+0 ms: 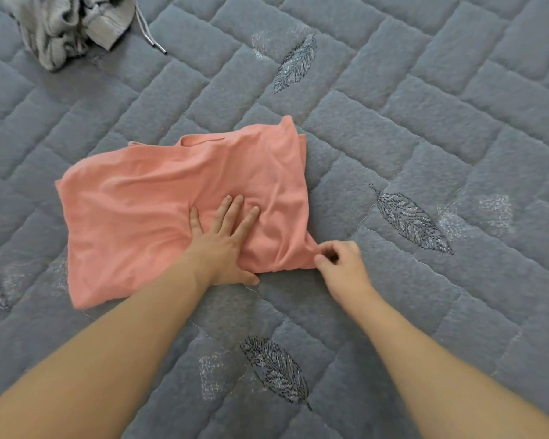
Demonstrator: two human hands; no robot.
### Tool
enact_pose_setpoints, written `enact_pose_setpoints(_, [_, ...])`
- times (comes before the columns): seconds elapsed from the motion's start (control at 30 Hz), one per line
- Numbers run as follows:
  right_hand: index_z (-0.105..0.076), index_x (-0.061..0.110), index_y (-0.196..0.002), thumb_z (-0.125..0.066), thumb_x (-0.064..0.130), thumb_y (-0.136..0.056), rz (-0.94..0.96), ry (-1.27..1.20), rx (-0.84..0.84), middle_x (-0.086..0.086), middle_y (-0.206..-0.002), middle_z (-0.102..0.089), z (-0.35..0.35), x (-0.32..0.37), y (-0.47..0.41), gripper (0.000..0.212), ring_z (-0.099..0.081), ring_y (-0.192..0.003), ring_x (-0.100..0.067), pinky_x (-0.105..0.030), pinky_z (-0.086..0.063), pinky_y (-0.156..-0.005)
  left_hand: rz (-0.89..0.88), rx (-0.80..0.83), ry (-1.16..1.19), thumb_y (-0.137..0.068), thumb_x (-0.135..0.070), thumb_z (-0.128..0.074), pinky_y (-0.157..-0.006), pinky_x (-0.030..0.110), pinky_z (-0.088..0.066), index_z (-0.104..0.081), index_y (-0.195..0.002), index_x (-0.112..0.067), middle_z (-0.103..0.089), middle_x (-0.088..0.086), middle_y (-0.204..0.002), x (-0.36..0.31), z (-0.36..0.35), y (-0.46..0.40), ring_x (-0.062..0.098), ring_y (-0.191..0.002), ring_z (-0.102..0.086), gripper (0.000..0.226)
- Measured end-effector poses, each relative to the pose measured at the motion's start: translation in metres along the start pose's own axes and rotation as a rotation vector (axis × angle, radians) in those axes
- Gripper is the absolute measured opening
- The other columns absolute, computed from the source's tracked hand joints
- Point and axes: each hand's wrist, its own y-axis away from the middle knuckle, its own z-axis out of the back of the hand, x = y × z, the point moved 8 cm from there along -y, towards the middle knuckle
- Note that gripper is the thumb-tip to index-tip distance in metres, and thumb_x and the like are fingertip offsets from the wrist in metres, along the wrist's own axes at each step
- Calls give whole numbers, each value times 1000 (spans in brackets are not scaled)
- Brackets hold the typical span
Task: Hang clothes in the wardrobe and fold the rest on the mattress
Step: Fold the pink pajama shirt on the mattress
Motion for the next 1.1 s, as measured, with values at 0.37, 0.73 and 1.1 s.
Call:
enact_pose_setpoints(0.37, [-52,12,-86,-53,9,-87,336,800,-130,-11,-100,-53,19,35,7,3,-57,-85,-36,-39,-36,-66,23,17,33,-65,-70,-56,-103,77,16,50,-130,-46,52,-6,-148,0,-2,0,11,-129,51,127])
enact_pose_setpoints(0.73, [-41,21,-149,-53,28,-95,886,928,-41,-9,-154,-37,-15,75,34,56,-37,-140,-29,-47,-28,-115,20,24,-58,-76,-51,-52,-101,77,19,51,-133,-36,52,1,-147,-4,-8,-3,21,-135,49,119])
enact_pose_setpoints(1.1, [-67,4,-91,-48,24,-85,898,1141,-209,-15,-108,-63,-3,108,0,28,-58,-102,-36,-53,-32,-110,326,-483,384,-86,-72,-38,-117,52,14,1,-159,-33,1,-5,-164,114,-17,93,20,-152,8,91])
